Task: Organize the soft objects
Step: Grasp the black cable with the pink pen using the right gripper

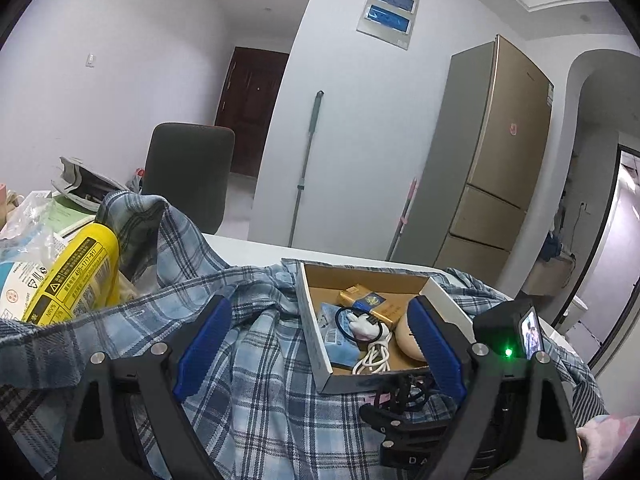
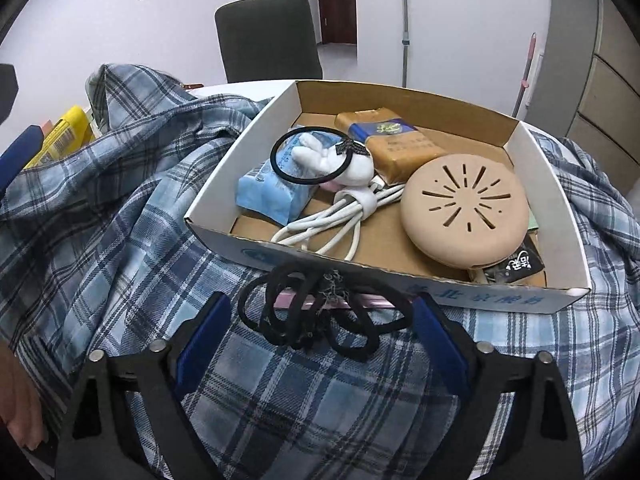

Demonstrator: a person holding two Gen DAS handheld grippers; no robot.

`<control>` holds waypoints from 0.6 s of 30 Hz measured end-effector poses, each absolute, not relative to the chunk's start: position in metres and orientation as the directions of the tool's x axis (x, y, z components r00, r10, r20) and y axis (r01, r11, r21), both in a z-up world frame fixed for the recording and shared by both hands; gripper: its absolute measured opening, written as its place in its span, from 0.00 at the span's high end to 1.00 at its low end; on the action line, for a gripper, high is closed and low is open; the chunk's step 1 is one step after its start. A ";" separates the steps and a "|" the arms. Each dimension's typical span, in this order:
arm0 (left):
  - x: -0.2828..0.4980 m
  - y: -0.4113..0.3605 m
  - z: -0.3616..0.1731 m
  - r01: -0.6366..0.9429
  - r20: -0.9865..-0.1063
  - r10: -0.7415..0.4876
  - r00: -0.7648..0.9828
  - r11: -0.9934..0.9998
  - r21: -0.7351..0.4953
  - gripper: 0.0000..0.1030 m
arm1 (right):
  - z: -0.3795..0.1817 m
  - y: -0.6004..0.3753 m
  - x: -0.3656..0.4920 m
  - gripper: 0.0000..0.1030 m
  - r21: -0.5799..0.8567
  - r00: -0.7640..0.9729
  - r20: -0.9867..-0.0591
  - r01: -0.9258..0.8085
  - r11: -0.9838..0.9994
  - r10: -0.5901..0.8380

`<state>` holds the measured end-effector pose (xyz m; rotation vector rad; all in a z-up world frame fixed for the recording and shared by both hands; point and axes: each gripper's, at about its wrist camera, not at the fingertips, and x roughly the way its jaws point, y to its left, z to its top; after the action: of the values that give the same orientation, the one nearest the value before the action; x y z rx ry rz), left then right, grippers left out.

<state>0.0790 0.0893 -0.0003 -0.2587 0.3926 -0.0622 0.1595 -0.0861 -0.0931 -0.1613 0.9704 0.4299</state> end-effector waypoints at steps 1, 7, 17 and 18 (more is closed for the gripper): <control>0.080 0.089 -0.001 0.010 -0.372 -0.110 0.922 0.966 -0.260 0.11 | -0.093 -0.086 0.160 0.24 0.062 0.485 -0.827 -0.425 0.903 0.284; 0.080 0.088 -0.001 0.011 -0.372 -0.110 0.922 0.966 -0.258 0.11 | -0.091 -0.096 0.159 0.57 0.063 0.483 -0.830 -0.414 0.908 0.278; 0.077 0.079 0.001 0.046 -0.365 -0.128 0.922 0.973 -0.224 0.11 | -0.079 -0.111 0.141 0.90 0.048 0.508 -0.804 -0.462 0.885 0.309; 0.077 0.078 0.001 0.050 -0.363 -0.130 0.923 0.974 -0.221 0.11 | -0.078 -0.113 0.139 0.90 0.050 0.511 -0.800 -0.465 0.884 0.314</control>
<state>0.0767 0.0782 0.0008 -0.2107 0.3855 -0.0927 0.1391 -0.1133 -0.0779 -0.1794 0.9229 0.4719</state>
